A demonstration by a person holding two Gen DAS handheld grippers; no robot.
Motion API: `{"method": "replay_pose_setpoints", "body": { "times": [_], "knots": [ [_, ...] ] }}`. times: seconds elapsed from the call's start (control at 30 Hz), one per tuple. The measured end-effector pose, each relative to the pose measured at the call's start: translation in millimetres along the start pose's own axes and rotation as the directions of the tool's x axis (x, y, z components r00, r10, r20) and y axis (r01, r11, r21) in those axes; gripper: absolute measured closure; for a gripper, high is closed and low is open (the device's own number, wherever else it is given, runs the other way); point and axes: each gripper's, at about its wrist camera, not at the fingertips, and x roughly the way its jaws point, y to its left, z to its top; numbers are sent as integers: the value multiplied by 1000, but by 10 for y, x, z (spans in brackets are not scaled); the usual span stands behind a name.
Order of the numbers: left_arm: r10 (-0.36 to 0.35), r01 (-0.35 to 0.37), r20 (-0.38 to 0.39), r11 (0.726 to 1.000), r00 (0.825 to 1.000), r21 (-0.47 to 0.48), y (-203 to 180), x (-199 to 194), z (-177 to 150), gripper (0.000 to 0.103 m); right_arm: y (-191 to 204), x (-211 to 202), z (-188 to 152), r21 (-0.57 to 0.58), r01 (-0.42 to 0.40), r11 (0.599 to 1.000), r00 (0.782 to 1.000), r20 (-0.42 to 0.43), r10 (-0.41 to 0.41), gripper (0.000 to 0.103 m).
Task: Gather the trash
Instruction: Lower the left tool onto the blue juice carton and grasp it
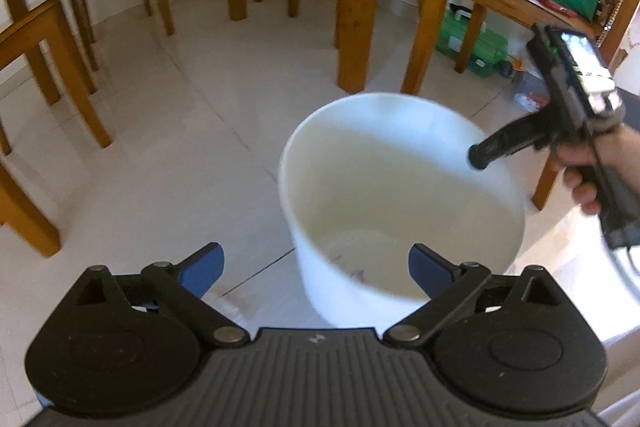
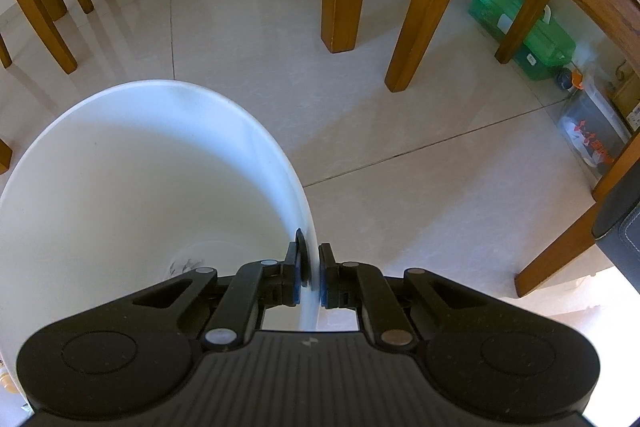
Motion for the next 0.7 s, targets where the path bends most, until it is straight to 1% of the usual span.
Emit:
{"method": "replay_pose_setpoints", "body": {
  "times": [0.07,0.13,0.2,0.23,0.3,0.4,0.47,0.57,0.6,0.63,0.7],
  "knots": [
    [8,-8,1,1000,1000,-23,82,0,-187,4,7,-2,-5,-3,2,1000,1000,2,-2,93],
    [9,-10,-13,997,1000,-70,177,16,-373,4,-3,7,0,-7,3,1000,1000,3,-3,93],
    [6,-13,-57,991,998,-132,282,94,-570,3,-8,8,-2,-6,3,1000,1000,3,-3,93],
    [7,-20,-75,985,997,-169,329,153,-693,3,-14,10,-2,-7,3,1000,1000,3,-3,92],
    [11,-30,-90,977,996,-213,395,275,-910,3,-13,9,-6,-10,6,1000,1000,5,-6,92],
    [50,-84,-133,960,990,-268,476,555,-1279,4,3,4,-12,-17,12,1000,1000,8,-12,92],
    [62,-110,-163,947,985,-303,525,744,-1496,7,12,1,-14,-20,14,1000,1000,9,-14,92],
    [74,-139,-192,927,978,-348,596,977,-1785,11,7,0,-13,-22,13,1000,1000,9,-13,92],
    [82,-152,-208,926,975,-347,599,1055,-1844,15,8,0,-13,-20,13,1000,1000,9,-13,92],
    [90,-166,-226,924,970,-344,606,1135,-1906,23,7,0,-15,-22,13,1000,1000,9,-13,92],
    [101,-179,-241,926,965,-331,578,1260,-2010,32,6,1,-11,-24,14,1000,1000,11,-14,92]
  ]
}}
